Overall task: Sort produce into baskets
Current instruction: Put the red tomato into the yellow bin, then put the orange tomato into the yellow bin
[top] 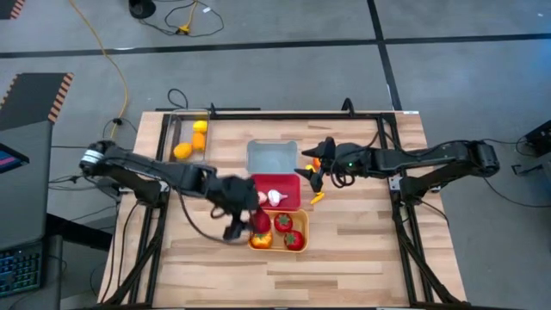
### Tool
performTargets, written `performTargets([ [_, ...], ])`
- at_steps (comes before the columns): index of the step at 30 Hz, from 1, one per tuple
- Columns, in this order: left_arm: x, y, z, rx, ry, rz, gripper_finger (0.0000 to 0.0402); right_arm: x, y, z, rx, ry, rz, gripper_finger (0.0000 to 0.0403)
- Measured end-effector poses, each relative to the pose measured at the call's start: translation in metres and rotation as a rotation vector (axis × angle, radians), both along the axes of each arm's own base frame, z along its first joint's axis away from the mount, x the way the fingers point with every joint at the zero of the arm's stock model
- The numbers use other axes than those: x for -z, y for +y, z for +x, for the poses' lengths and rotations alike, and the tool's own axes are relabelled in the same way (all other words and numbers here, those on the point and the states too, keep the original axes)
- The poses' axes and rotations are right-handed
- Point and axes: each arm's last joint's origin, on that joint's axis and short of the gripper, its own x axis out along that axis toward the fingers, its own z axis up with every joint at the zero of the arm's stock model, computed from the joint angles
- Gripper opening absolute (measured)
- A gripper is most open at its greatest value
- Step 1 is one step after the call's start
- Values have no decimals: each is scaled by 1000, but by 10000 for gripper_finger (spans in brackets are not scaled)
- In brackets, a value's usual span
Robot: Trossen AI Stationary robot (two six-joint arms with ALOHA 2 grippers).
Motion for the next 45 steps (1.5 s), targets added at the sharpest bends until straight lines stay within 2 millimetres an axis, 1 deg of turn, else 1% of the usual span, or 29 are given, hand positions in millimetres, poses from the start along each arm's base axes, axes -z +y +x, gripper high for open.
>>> performTargets([
  [4,25,-22,13,31,61,46,274,2,1,0,-2,17,1,365],
  [7,46,-31,21,48,124,84,276,3,1,-1,-3,36,3,365],
  [12,72,-32,33,67,193,126,276,4,1,-1,-4,39,4,365],
  [15,76,-29,35,90,203,109,280,4,1,-1,-5,40,4,365],
  [18,76,-26,36,99,211,85,296,4,1,-1,-5,40,4,365],
  [25,76,-21,37,91,210,97,352,5,1,-2,-5,51,5,365],
  [28,75,-17,37,86,225,104,363,6,1,-3,-5,69,5,365],
  [34,58,-7,44,76,210,121,365,8,0,-3,-2,91,6,365],
  [38,43,-3,48,63,174,196,365,8,0,-3,-2,91,5,365],
  [42,28,3,47,33,183,287,365,8,0,-3,-1,91,5,365],
  [45,12,10,40,25,155,308,365,8,-4,-4,14,90,6,365],
])
